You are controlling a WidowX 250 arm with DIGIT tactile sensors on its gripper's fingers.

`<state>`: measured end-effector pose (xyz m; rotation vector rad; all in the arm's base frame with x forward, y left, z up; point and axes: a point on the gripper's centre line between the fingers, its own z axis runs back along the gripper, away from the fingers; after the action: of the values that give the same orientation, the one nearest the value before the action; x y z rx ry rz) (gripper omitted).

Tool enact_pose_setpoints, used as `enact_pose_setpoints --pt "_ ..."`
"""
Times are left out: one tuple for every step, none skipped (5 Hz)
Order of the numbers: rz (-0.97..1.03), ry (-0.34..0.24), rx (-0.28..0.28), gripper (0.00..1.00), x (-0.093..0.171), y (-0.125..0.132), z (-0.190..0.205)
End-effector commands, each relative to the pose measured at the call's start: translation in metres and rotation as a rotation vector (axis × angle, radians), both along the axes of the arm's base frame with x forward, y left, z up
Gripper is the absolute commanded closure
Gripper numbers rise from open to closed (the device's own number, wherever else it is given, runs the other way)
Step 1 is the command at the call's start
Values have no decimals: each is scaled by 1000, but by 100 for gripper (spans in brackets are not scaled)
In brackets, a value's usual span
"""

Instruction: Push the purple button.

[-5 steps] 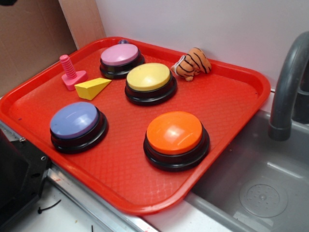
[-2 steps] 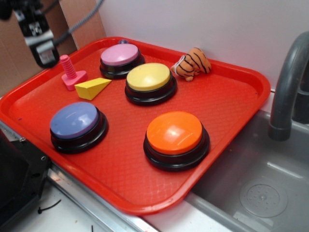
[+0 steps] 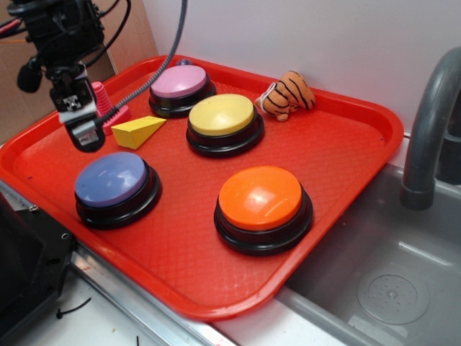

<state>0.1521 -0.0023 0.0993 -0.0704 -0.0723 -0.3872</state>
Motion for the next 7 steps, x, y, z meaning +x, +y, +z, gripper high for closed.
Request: enact_pose_setpoints --pt "-7 -27 61 0 -1 -4 -21" --pt "-22 -17 77 0 3 -7 -34" --pt "-42 22 88 0 6 -11 -47" --pt "-51 63 103 0 8 -12 -56" --pt "-54 91 124 0 10 -11 -58" --pt "-59 71 129 0 12 -10 -47" --pt "-50 78 136 0 14 -11 -27"
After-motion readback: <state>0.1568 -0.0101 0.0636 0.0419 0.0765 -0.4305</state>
